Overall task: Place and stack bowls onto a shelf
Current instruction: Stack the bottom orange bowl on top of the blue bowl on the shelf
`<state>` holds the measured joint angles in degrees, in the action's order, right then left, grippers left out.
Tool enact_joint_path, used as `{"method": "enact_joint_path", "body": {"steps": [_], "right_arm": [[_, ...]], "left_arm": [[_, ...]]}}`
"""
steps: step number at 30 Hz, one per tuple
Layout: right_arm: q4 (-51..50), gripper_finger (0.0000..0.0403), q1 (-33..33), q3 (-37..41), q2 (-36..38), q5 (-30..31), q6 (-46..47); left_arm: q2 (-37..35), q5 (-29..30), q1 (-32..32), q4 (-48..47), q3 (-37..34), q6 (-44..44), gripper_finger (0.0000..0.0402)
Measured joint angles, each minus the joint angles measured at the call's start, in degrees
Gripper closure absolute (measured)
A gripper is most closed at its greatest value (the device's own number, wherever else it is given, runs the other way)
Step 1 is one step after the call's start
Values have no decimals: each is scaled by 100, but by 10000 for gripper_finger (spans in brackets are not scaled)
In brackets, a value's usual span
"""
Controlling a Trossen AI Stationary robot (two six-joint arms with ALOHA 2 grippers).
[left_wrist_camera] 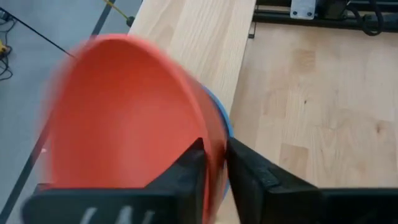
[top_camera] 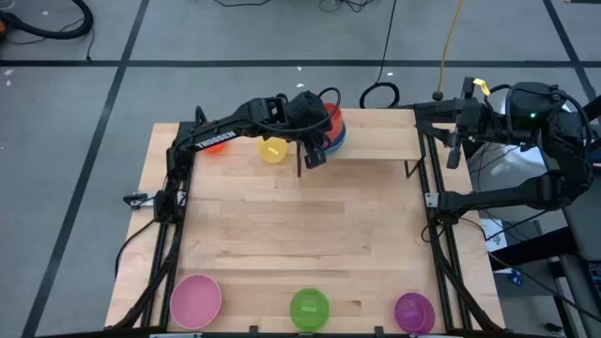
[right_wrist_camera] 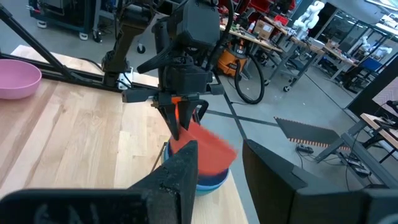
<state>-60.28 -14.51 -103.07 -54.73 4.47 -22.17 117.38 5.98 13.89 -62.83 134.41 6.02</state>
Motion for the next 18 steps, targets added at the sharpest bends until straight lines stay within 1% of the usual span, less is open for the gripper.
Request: {"method": "enact_joint_path", "body": {"steps": [4, 7, 12, 18], "right_arm": [[-1, 284, 1, 0, 16, 0, -1], [-1, 284, 0, 0, 16, 0, 1], [-1, 284, 1, 0, 14, 0, 0], [0, 284, 1, 0, -29, -2, -1]], "left_arm": [[0, 0, 0, 2, 0, -24, 298], [0, 7, 0, 9, 0, -28, 285], [-37, 162, 0, 13, -2, -26, 278], [-343, 164, 0, 60, -2, 14, 277]]}}
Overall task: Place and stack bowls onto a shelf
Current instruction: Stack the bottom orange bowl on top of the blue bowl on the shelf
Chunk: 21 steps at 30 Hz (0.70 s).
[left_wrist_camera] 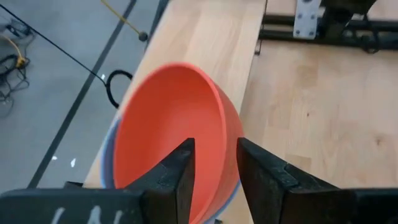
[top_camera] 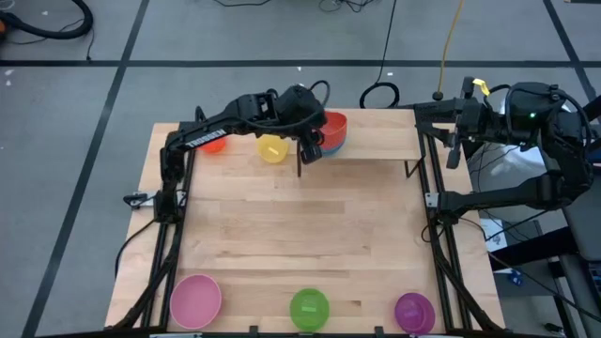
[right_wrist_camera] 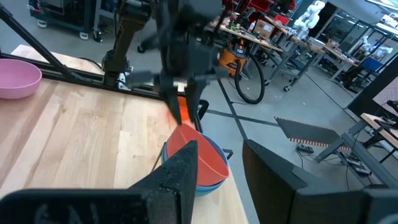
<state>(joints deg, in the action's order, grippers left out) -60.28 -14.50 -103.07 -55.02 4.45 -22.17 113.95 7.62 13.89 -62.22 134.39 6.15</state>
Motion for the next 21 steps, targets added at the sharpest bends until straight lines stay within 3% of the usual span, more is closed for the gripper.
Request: {"method": "enact_joint_path", "body": {"steps": [7, 12, 21], "right_arm": [[311, 284, -1, 106, -307, 0, -158], [1485, 284, -13, 812, -510, 8, -369], [3682, 284, -184, 2208, -811, 21, -402]], "left_arm": [[-575, 132, 0, 146, 0, 2, 277], [-968, 626, 0, 99, 2, 13, 277], [-1270, 900, 33, -603, 8, -119, 277]]}}
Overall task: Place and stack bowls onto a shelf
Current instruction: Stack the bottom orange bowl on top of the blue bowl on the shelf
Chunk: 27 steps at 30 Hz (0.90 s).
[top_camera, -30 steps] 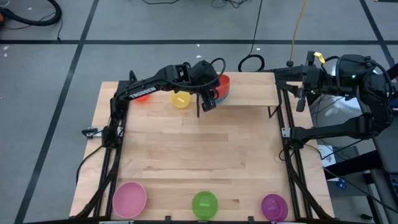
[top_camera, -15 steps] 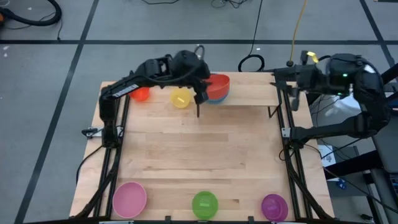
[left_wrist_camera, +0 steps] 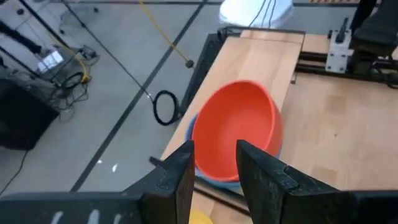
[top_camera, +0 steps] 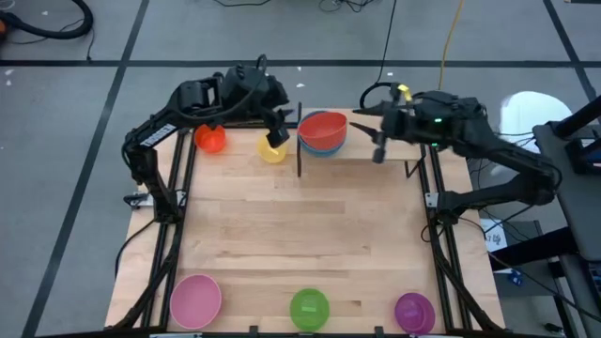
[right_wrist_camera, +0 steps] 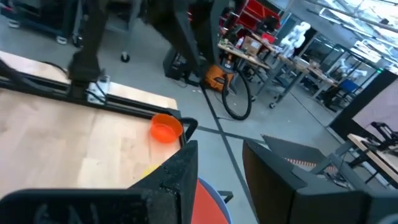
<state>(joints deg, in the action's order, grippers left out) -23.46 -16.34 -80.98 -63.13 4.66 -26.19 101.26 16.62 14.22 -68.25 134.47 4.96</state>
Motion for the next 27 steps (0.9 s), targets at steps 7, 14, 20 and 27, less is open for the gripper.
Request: {"method": "enact_joint_path", "body": {"steps": [7, 14, 20, 27], "right_arm": [[1129, 284, -277, 827, -204, -195, 202], [1979, 284, -516, 1455, -394, -798, 570], [2340, 284, -657, 1865, -454, -797, 603], [2599, 284, -857, 2226, -451, -1323, 1008]], "left_arm": [[15, 3, 68, -581, -6, -130, 277], [15, 1, 158, -669, -6, -248, 277], [15, 1, 202, -720, -6, -227, 277], [15, -1, 290, -754, -6, -211, 277]]}}
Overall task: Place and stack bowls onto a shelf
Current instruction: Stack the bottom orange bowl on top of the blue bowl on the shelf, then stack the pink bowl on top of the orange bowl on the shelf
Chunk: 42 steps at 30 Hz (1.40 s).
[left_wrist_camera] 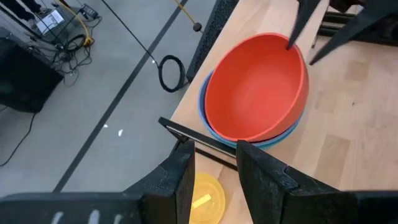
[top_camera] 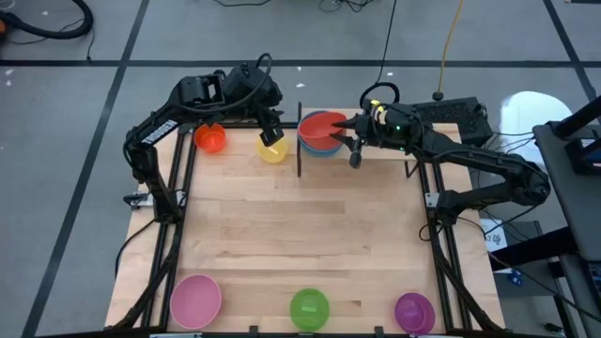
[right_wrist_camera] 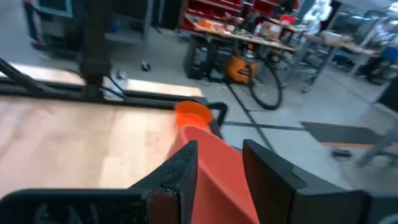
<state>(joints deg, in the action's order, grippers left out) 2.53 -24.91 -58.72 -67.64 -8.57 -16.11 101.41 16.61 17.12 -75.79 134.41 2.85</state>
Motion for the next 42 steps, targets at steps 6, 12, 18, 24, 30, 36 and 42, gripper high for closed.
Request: {"method": "enact_joint_path", "body": {"steps": [6, 12, 18, 24, 30, 36, 42], "right_arm": [[355, 284, -145, 416, 2, -233, 210], [414, 284, -214, 553, 2, -231, 382], [412, 284, -240, 553, 2, -256, 342], [409, 284, -242, 557, -223, -983, 470], [453, 284, -242, 558, -334, -967, 449], [539, 284, -245, 557, 35, -974, 449], [124, 284, -238, 557, 991, -983, 432]], "left_arm": [[0, 0, 57, -40, 0, -4, 277], [0, -1, 66, -76, 0, -15, 277], [0, -1, 64, -75, 0, -14, 277], [0, -1, 65, -76, 0, -13, 277], [2, -1, 66, -74, 0, -13, 277], [2, -3, 65, -85, 0, -13, 277], [2, -367, 64, -785, 0, -230, 277]]}}
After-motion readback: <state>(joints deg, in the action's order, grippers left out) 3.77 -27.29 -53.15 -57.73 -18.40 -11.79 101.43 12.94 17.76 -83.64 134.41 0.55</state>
